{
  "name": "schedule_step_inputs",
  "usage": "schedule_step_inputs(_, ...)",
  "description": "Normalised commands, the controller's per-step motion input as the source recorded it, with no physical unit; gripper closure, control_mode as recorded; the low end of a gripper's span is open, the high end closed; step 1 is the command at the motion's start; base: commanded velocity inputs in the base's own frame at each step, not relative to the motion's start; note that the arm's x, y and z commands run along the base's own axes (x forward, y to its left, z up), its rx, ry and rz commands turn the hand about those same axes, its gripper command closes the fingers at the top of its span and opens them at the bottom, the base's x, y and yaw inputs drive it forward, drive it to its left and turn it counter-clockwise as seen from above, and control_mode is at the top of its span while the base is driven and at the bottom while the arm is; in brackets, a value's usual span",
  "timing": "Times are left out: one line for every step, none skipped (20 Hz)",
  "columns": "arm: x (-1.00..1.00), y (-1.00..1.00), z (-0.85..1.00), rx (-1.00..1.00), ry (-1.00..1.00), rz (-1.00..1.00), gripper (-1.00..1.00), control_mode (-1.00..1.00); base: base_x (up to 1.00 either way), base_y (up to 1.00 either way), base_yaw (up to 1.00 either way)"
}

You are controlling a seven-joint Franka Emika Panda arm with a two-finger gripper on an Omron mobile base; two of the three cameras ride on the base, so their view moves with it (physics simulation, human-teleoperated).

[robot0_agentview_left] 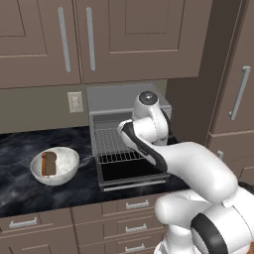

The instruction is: Pick up the heated bread from the toaster oven and place it in the bowl. Then move the bread bowl to the dining counter.

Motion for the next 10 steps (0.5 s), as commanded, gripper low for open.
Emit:
schedule_step_inputs(0.2,0.09,-0.01,0.08,-0.01,0.0,-1.0,-1.0,0.0,0.0,0.0)
schedule_step_inputs(0.21,0.03,0.0,0.1,-0.02,0.0,-1.0,-1.0,0.0,0.0,0.0)
schedule_step_inputs(0.25,0.02,0.0,0.1,-0.02,0.0,-1.0,-1.0,0.0,0.0,0.0)
schedule_step_inputs(0.33,0.01,0.0,0.09,-0.02,0.0,-1.0,-1.0,0.0,0.0,0.0)
schedule_step_inputs(0.32,0.0,0.0,0.08,-0.03,0.0,-1.0,-1.0,0.0,0.0,0.0)
schedule_step_inputs(0.34,0.0,0.0,0.08,-0.02,0.0,-1.0,-1.0,0.0,0.0,0.0)
schedule_step_inputs(0.29,0.0,-0.04,0.08,-0.02,0.0,-1.0,-1.0,0.0,0.0,0.0)
schedule_step_inputs(0.29,0.0,-0.11,0.08,-0.01,0.0,-1.0,-1.0,0.0,0.0,0.0)
schedule_step_inputs(0.3,0.0,-0.14,0.09,0.0,0.0,-1.0,-1.0,0.0,0.0,0.0)
schedule_step_inputs(0.26,0.0,-0.13,0.09,0.0,0.0,-1.0,-1.0,0.0,0.0,0.0)
